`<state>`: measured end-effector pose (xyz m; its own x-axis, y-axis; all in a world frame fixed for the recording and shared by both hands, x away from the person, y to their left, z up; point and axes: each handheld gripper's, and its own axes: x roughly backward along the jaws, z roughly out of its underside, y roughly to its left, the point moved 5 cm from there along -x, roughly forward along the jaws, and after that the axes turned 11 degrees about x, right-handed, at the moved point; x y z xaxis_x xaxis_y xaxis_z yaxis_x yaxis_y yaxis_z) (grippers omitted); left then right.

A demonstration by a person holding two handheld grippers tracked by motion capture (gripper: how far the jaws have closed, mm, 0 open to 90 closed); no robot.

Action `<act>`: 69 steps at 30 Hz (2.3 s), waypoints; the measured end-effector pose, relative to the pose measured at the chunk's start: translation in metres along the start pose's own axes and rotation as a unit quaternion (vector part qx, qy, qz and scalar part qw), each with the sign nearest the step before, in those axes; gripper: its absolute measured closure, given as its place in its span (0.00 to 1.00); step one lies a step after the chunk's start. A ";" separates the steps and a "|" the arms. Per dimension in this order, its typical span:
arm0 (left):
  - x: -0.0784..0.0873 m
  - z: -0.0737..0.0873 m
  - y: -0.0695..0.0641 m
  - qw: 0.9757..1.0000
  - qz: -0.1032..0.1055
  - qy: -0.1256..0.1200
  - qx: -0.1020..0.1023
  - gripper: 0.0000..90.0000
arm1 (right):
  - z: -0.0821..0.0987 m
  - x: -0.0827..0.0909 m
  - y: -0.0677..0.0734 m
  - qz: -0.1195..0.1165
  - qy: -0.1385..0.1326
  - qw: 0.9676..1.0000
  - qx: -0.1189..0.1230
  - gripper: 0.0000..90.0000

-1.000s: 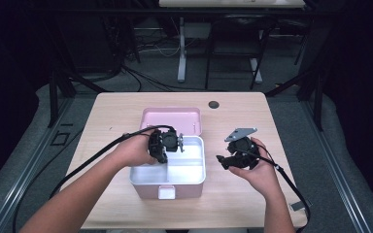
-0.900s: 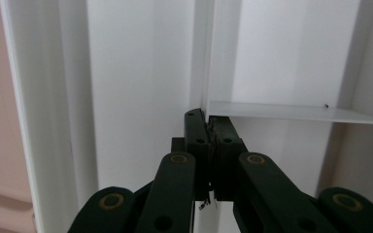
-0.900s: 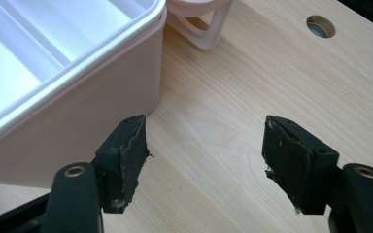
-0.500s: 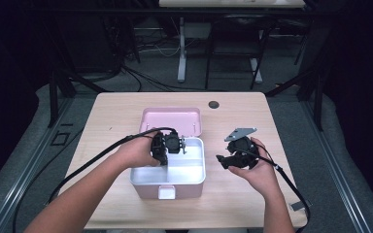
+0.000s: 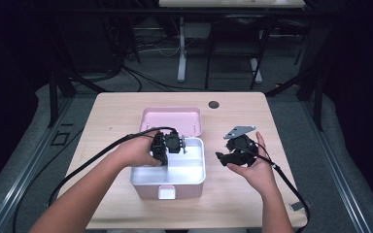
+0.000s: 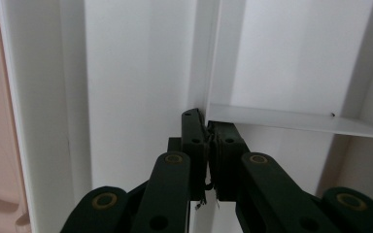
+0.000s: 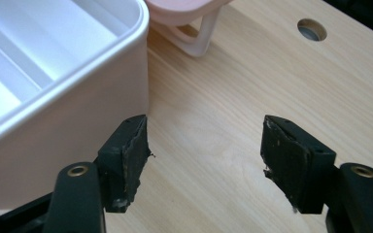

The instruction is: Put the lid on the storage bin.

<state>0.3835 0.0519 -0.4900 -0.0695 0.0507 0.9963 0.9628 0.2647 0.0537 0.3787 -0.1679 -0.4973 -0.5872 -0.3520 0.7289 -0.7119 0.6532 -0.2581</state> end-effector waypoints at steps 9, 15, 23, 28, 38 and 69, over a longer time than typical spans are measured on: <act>0.000 0.000 -0.001 1.000 -0.006 0.002 0.002 0.96 | -0.022 0.003 -0.009 0.013 -0.012 1.000 -0.021 0.44; 0.000 0.000 -0.001 1.000 -0.007 0.001 0.001 0.96 | -0.040 0.000 -0.014 -0.002 -0.024 0.999 -0.036 0.48; 0.000 -0.001 -0.001 1.000 -0.009 0.002 0.001 0.96 | -0.058 -0.014 -0.017 -0.008 -0.004 0.999 -0.043 0.48; -0.001 0.000 -0.002 1.000 -0.014 0.001 0.001 0.96 | -0.070 -0.021 -0.022 -0.007 -0.014 0.999 -0.053 0.52; -0.001 -0.001 -0.002 1.000 -0.015 0.004 0.000 0.96 | -0.074 -0.047 -0.039 -0.043 0.005 0.992 -0.115 0.61; 0.000 -0.001 -0.003 1.000 -0.016 0.005 0.001 0.96 | -0.093 -0.103 -0.051 -0.039 0.075 0.983 -0.165 0.73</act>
<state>0.3811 0.0504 -0.4905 -0.0981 0.0318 0.9947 0.9594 0.2686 0.0860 0.5109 -0.1027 -0.5006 -0.4552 -0.3229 0.8298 -0.5746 0.8184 0.0033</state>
